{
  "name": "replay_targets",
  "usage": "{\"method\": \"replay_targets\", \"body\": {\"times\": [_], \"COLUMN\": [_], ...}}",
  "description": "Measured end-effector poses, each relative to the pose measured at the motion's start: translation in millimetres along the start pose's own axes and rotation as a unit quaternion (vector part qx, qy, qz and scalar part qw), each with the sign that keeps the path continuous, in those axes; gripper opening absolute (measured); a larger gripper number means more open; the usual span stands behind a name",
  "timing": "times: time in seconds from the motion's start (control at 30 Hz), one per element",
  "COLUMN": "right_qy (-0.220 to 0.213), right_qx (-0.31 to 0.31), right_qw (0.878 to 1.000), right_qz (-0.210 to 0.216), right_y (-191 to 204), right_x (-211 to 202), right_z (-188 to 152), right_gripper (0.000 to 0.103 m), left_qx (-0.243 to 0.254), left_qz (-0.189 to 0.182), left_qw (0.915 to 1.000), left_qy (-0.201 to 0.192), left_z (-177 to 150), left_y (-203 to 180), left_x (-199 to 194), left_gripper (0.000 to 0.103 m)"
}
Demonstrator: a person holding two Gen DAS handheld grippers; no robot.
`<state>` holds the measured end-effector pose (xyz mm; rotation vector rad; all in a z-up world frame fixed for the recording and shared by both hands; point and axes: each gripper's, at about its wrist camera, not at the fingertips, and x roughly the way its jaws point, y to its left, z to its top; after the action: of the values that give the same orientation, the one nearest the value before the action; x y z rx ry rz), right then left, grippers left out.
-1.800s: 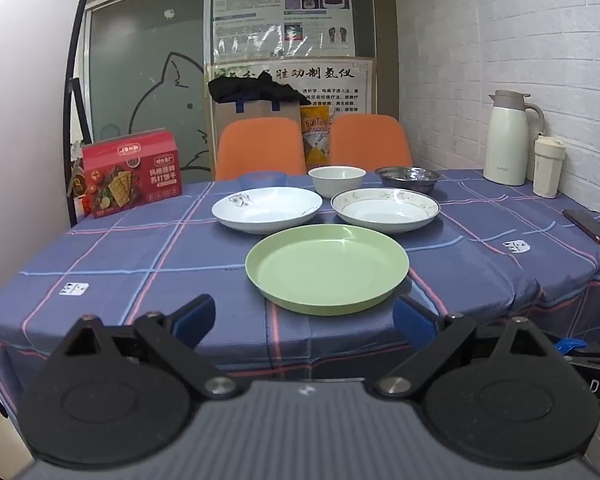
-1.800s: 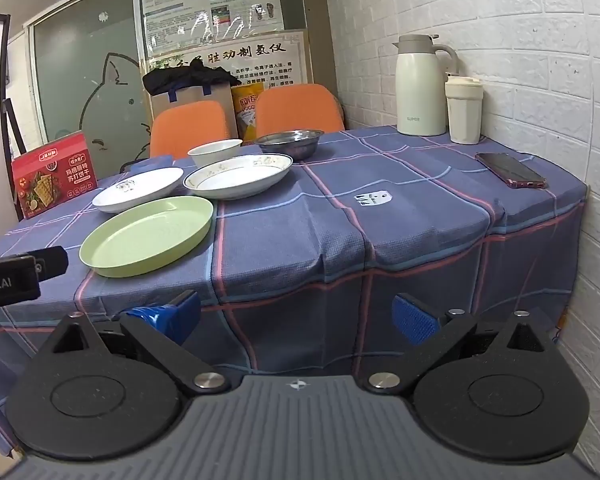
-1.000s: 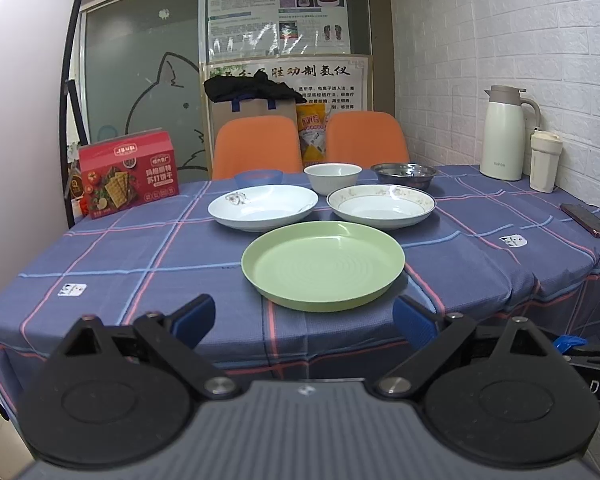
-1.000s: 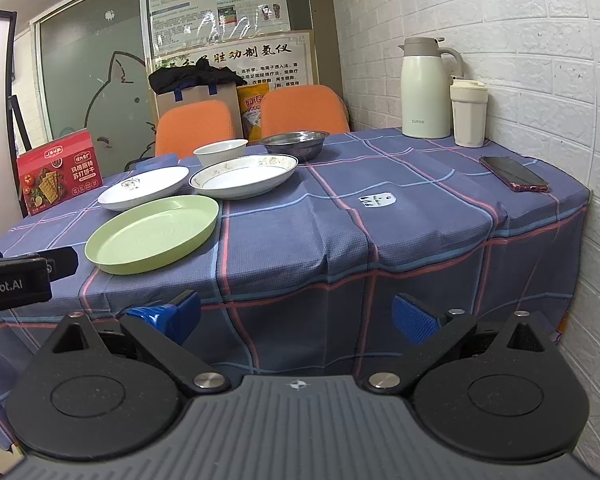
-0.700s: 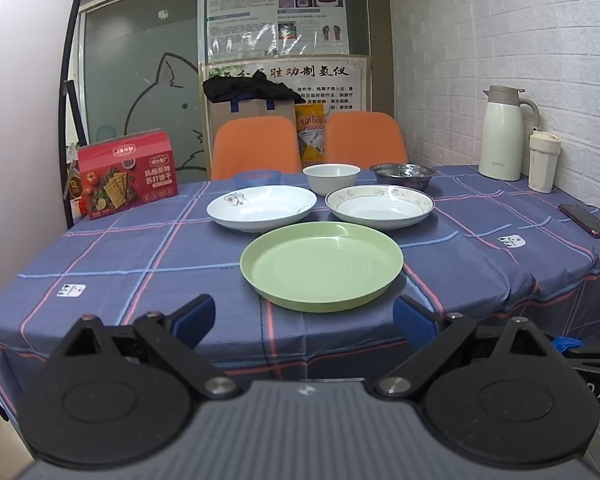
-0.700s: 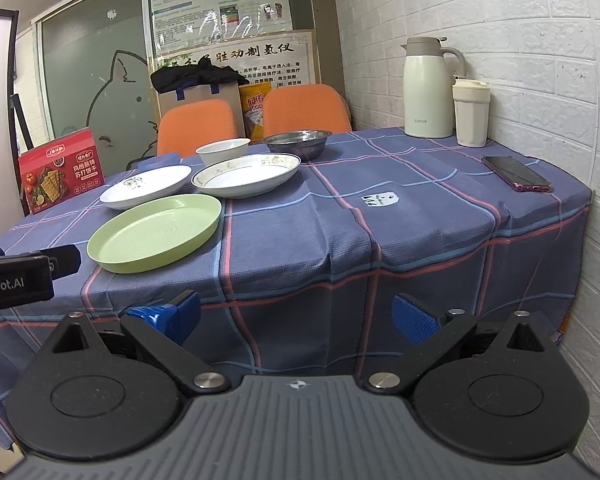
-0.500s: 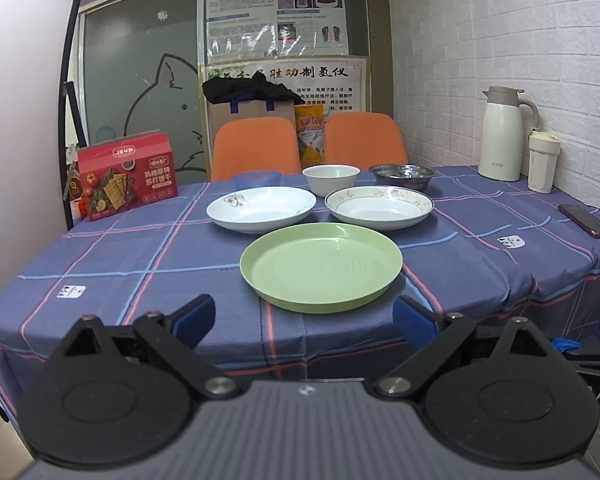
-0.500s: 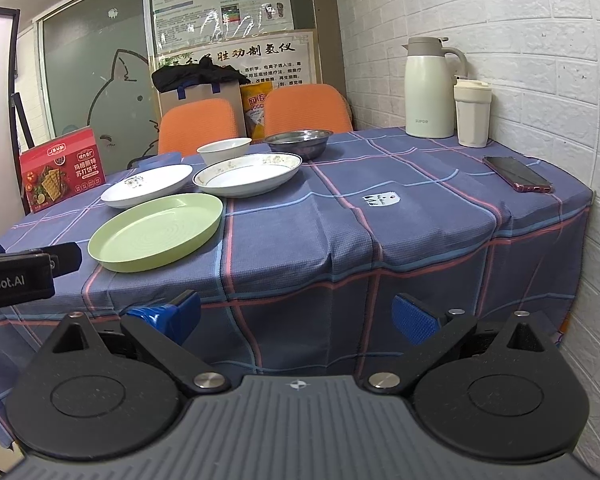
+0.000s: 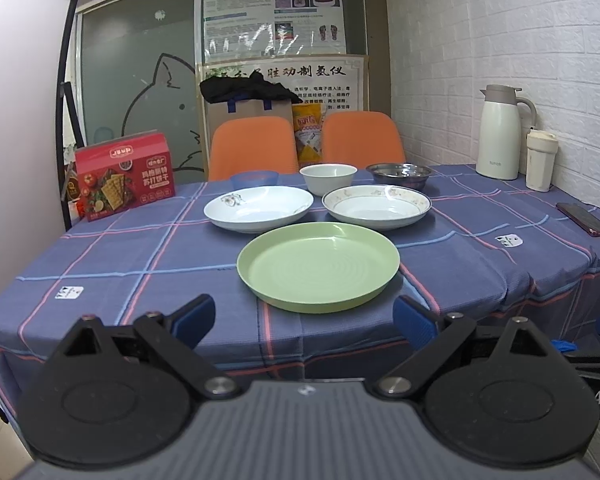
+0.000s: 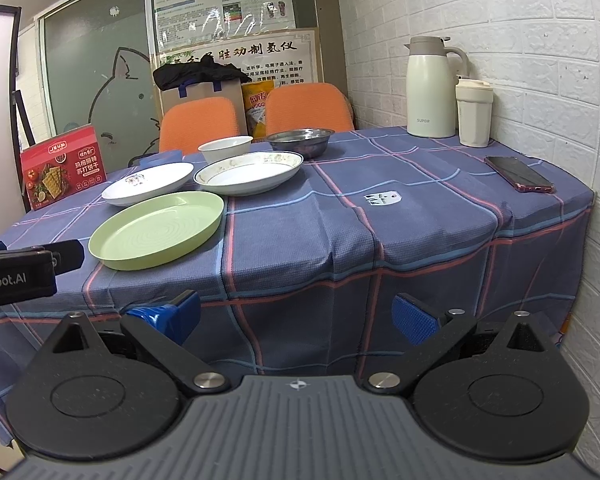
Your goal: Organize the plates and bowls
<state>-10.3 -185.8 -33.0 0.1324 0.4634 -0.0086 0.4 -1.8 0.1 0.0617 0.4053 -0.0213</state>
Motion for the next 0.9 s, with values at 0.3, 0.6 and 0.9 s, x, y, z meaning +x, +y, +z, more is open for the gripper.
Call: {"method": "replay_targets", "body": {"times": [0.3, 0.6, 0.9], "right_qy": [0.006, 0.011, 0.024], "right_qx": [-0.002, -0.001, 0.011], "right_qw": [1.0, 1.0, 1.0], "right_qz": [0.004, 0.007, 0.007], "right_y": [1.3, 2.1, -2.7], "right_x": [1.4, 3.3, 15.0], "right_z": [-1.1, -1.7, -2.0], "right_gripper": [0.09, 0.09, 0.09], "left_qx": [0.002, 0.001, -0.01], "left_qz": [-0.001, -0.002, 0.0], "left_qw": [1.0, 1.0, 0.9992], "left_qy": [0.004, 0.009, 0.04], "left_z": [-1.2, -2.3, -0.6], "left_y": [-1.2, -1.6, 5.8], "left_x": [2.8, 3.9, 33.4], "left_gripper": [0.094, 0.094, 0.094]}}
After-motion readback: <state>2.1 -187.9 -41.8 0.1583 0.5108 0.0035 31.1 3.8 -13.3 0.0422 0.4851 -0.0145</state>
